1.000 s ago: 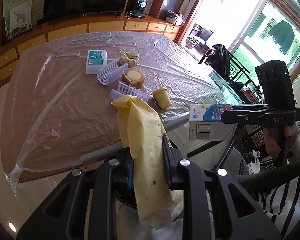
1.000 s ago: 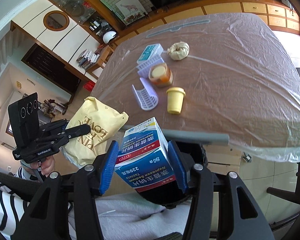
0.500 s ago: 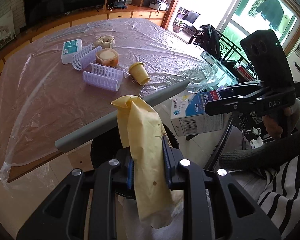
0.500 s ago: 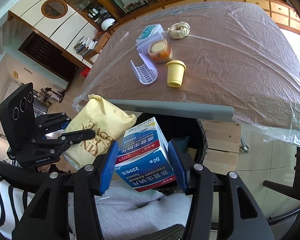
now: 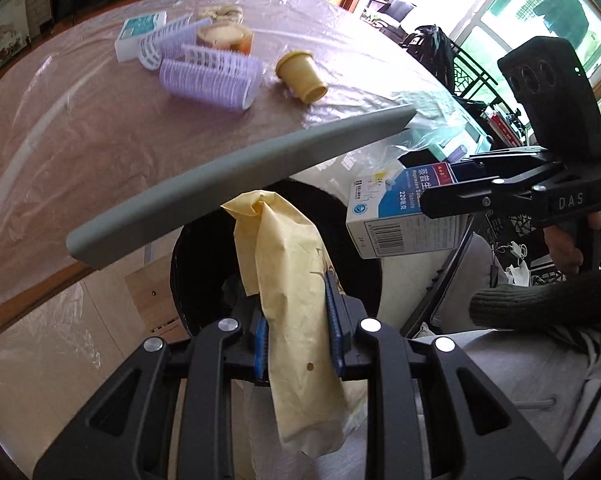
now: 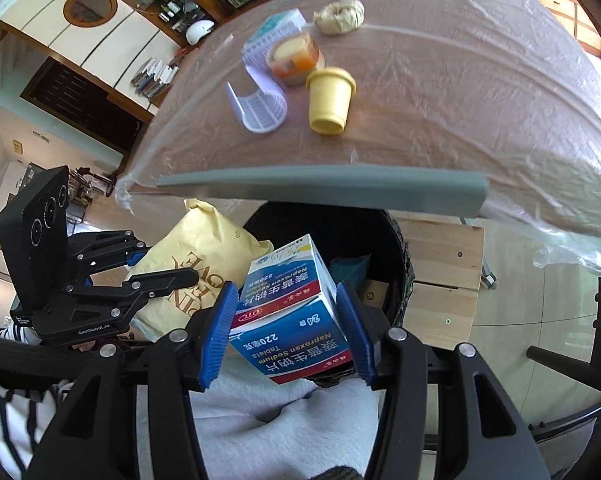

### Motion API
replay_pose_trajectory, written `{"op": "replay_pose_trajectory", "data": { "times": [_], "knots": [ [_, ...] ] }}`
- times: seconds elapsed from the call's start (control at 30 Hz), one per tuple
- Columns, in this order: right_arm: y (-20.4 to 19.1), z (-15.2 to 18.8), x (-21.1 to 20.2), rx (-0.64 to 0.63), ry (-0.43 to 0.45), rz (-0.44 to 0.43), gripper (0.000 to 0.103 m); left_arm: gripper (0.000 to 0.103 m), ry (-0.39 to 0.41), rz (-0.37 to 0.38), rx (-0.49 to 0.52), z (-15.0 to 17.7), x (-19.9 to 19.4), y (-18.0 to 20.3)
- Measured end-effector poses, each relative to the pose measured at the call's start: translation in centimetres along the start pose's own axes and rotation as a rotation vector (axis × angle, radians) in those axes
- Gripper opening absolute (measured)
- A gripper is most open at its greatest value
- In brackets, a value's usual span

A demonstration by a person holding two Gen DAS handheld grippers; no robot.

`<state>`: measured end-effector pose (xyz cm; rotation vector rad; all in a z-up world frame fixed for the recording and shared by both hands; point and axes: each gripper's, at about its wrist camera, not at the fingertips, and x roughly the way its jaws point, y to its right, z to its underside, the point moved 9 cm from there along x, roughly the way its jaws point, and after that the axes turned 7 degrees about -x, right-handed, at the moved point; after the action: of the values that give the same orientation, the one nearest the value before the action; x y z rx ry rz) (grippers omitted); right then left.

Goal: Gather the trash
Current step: 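Carry the yellow bag and medicine box over the black trash bin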

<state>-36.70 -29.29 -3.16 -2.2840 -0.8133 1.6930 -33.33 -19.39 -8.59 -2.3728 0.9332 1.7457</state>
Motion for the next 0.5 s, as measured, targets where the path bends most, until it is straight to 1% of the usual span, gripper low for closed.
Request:
{"op": "replay_pose_trajectory", "data": {
  "times": [0.13, 0.37, 0.5],
  "knots": [
    [-0.1, 0.0, 1.5, -0.018, -0.017, 0.015, 0.051, 0.025, -0.009, -0.019, -0.023, 0.3, 1.1, -0.6],
    [0.0, -0.3, 3.1, -0.025, -0.019, 0.036, 0.051, 0.025, -0.014, -0.05, -0.064, 0.6, 2.5, -1.8],
    [0.2, -0.3, 3.8, -0.03, -0.022, 0.055, 0.051, 0.025, -0.017, -0.072, -0.07, 0.6, 3.0, -2.3]
  ]
}}
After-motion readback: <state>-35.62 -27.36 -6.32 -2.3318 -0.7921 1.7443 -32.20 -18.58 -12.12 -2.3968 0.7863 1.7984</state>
